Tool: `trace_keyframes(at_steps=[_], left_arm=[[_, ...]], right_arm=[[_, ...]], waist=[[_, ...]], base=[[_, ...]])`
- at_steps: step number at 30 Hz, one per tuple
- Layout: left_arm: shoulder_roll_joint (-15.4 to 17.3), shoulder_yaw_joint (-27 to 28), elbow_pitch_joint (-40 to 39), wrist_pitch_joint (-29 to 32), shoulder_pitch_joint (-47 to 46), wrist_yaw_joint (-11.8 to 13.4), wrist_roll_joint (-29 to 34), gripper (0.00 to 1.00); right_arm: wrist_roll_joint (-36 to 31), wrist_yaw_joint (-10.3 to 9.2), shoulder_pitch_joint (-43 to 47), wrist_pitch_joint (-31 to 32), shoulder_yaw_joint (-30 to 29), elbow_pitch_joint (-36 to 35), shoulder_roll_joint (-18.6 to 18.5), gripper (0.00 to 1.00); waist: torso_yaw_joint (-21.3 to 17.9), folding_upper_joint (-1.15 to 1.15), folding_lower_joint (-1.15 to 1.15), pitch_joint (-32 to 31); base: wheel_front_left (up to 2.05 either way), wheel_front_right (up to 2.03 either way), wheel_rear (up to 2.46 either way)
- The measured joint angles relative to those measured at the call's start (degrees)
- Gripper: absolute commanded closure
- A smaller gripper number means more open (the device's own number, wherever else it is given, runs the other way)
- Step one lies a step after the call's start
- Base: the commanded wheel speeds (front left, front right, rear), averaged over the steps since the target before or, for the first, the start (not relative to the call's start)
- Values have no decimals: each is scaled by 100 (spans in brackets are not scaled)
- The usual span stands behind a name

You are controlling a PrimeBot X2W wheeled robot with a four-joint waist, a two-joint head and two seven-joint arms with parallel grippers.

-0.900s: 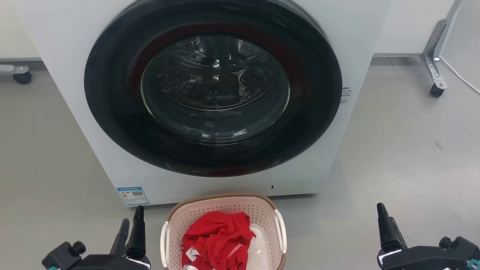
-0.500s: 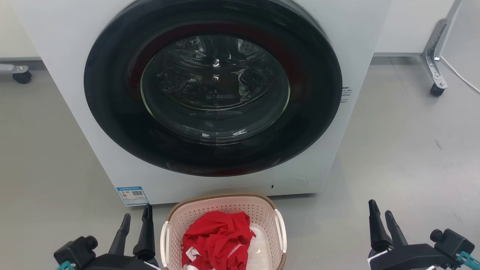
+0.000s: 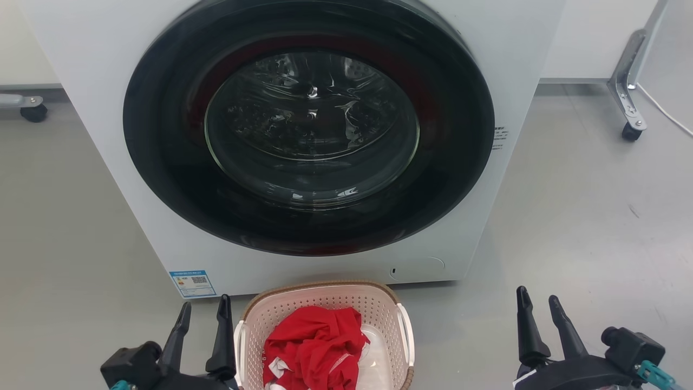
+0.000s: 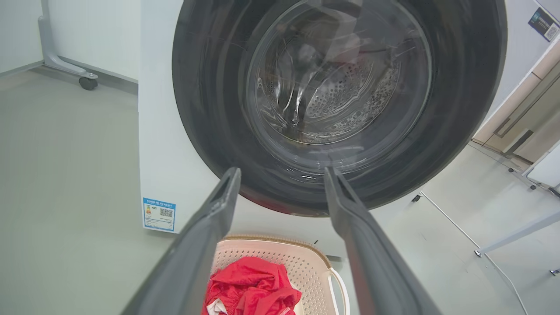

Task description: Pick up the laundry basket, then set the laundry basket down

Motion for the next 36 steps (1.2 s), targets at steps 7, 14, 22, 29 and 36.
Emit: trace_keyframes(at_steps=[7, 14, 22, 29, 36], left_arm=[[19, -74, -110, -155, 118, 111, 602, 0], [29, -177, -252, -283, 128, 192, 1224, 0], [31, -244, -358, -477, 153, 335, 1926, 0], [33, -366, -469, -634, 223, 426, 2552, 0], [30, -359, -478, -635, 223, 439, 2626, 0]], right_arm=[[-625, -87, 14, -163, 164, -109, -11, 0], [-1210, -175, 24, -298, 301, -231, -22, 0], [-1886, -298, 33, -485, 468, -391, -32, 0], [-2498, -363, 46, -638, 608, -505, -47, 0], [-2637, -363, 120, -656, 626, -545, -48, 0]], waist=[[0, 0, 0, -6], [-1, 0, 0, 7], [-3, 0, 0, 27], [-4, 0, 0, 36], [-2, 0, 0, 50]], base=[[0, 0, 0], [0, 0, 0], [0, 0, 0], [0, 0, 0], [0, 0, 0]])
